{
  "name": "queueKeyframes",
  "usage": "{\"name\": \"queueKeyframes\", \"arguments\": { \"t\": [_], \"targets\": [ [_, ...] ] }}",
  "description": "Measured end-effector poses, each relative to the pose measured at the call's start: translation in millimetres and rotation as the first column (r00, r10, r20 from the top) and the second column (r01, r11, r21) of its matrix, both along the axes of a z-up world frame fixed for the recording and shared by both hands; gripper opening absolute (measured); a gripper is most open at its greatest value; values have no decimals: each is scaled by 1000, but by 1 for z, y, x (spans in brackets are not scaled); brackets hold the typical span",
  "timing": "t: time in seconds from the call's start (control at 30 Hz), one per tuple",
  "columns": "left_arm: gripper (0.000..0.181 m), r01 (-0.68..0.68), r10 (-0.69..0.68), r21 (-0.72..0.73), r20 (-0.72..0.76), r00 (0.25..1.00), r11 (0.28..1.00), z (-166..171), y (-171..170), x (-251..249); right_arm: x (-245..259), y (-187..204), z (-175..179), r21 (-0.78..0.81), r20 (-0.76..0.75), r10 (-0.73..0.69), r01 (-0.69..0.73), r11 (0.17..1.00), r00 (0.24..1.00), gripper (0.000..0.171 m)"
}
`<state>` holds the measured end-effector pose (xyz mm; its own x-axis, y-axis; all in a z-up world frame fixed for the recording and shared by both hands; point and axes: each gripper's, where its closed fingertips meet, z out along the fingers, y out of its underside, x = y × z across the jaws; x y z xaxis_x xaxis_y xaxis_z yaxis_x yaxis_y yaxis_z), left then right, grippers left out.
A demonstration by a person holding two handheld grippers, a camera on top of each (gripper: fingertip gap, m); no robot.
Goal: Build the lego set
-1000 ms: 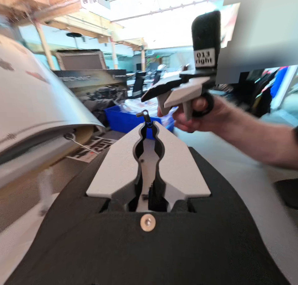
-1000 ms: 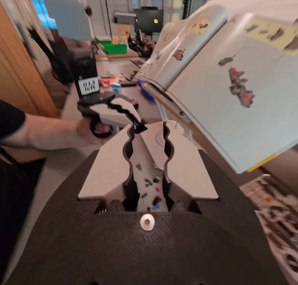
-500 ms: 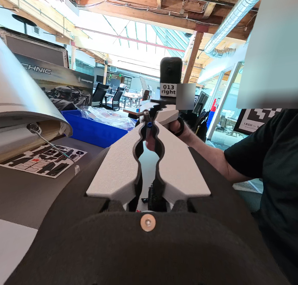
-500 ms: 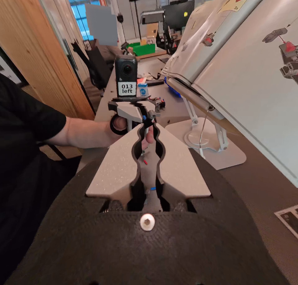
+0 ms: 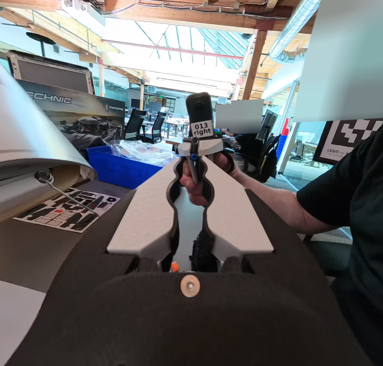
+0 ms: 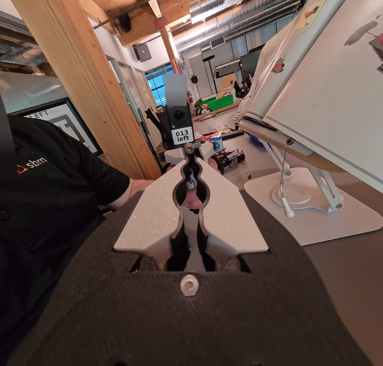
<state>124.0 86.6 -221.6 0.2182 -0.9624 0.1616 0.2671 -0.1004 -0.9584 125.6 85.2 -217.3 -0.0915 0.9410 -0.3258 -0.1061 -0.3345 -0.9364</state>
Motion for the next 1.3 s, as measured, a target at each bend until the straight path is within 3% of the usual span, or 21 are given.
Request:
{"name": "queueKeyframes", "arguments": {
  "t": [0.13,0.37,0.5,0.67,0.8,0.97,1.3],
  "targets": [
    [26,-28,28,21,-9,1000,999,2,3,-5,13,8,2,7,-14,-19,20,1000,1000,0],
    [22,-102,137,159,-224,965,982,-4,9,-19,50,24,-11,64,33,-66,64,996,997,0],
    [15,-87,189,230,-470,862,969,-24,11,-34,65,29,-19,71,31,-76,73,995,997,0],
    [13,-68,232,248,-729,644,966,-70,17,-55,62,34,-34,64,78,-63,58,996,995,0],
    [12,19,134,180,-792,595,983,-99,2,-46,59,32,-40,76,107,-58,50,996,993,0],
    [15,171,19,113,-881,472,979,-144,-27,-21,62,35,-44,64,110,-58,51,997,992,0],
    [20,248,63,151,-942,328,957,-199,-33,4,58,33,-50,79,138,-53,42,996,989,0]
  ]
}}
